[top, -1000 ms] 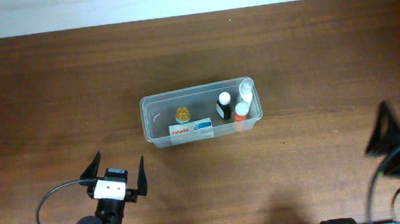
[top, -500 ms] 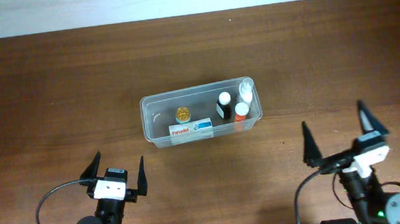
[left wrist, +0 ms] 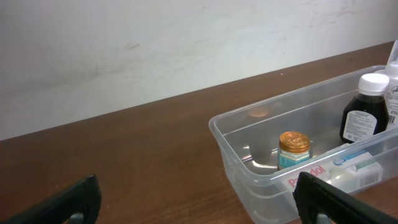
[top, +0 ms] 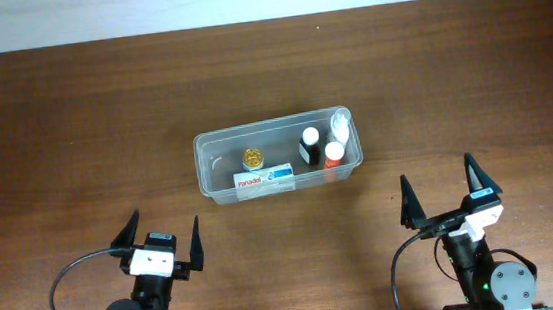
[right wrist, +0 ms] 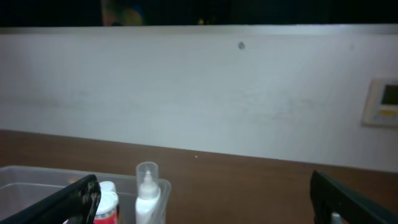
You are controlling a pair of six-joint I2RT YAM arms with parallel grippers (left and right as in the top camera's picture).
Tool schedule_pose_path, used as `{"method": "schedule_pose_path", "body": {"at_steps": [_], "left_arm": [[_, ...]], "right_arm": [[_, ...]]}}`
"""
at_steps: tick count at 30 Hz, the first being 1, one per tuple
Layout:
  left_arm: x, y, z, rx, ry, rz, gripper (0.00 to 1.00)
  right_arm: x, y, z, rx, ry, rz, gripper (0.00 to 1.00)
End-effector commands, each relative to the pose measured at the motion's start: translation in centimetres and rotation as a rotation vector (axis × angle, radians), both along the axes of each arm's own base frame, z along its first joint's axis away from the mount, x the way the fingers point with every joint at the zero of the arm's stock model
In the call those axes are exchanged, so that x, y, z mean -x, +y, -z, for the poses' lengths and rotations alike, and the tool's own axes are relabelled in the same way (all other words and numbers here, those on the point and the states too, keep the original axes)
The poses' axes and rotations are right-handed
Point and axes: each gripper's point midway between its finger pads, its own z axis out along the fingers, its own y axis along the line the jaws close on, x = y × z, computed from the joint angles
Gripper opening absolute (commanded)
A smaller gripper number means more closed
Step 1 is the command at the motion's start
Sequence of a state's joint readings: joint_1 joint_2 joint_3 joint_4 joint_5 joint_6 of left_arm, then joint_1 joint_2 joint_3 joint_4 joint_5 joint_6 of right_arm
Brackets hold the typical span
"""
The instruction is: Pack container
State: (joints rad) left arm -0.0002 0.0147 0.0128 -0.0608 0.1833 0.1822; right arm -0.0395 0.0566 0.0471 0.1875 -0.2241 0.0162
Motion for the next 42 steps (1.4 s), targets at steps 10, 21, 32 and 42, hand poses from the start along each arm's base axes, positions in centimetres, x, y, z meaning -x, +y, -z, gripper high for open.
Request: {"method": "schedule_pose_path", "body": {"at_steps": [10, 21, 32, 42], "left_arm": [[0.0, 0.2, 0.1, 0.009, 0.000, -0.010, 0.99], [0.0, 0.2, 0.0, 0.009, -0.001, -0.010, 0.99], [0.0, 0.2, 0.0, 0.009, -0.001, -0.010, 1.00], [0.0, 0.2, 0.0, 0.009, -0.001, -0.010, 0.99]], "right_arm": [[-0.4, -1.5, 6.9, -0.085, 0.247, 0.081, 0.98], [-0.4, -1.5, 6.9, -0.082, 0.250, 0.081, 0.98], [-0.5, -1.5, 7.5, -0.082, 0.276, 0.083, 0.98], [-0.5, -1.5, 7.5, -0.082, 0.276, 0.083, 0.98]]}}
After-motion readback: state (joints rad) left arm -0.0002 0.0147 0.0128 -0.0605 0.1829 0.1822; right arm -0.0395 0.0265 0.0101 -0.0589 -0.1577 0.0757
